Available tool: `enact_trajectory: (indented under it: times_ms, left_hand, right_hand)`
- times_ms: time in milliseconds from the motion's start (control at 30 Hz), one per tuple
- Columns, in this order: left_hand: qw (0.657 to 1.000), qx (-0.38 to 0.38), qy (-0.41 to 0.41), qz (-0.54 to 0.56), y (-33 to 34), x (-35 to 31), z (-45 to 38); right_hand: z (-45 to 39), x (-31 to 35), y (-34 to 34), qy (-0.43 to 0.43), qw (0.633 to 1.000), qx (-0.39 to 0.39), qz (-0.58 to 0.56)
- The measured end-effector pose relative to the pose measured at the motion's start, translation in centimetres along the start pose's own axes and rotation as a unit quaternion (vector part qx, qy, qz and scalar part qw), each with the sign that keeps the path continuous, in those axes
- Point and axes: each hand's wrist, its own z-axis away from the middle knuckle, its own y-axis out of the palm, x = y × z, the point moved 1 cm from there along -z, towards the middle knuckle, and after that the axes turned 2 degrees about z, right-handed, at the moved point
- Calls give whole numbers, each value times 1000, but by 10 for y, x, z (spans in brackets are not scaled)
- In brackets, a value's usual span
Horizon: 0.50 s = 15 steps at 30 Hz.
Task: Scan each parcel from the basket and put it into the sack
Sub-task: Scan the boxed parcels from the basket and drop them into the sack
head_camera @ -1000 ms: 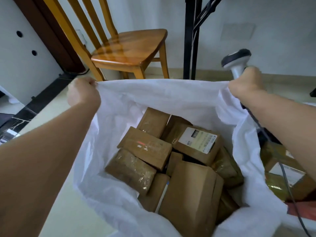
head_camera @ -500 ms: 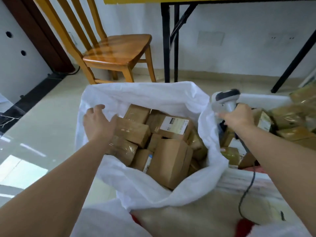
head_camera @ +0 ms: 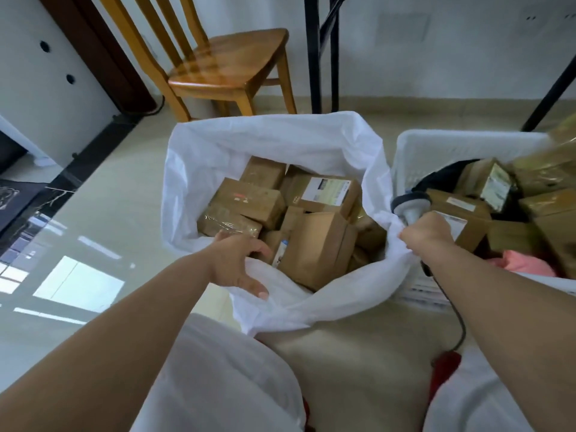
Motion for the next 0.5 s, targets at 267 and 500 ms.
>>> enact_trajectory:
  times_ms: [267, 500]
  left_hand:
    - [985, -174, -21, -7, -1, -11, 26]
    - [950, -296, -56, 87, -26, 16, 66]
  right_hand:
    - [24, 18, -42, -15, 998, 33, -56]
    - [42, 17, -87, -59, 998, -14, -27]
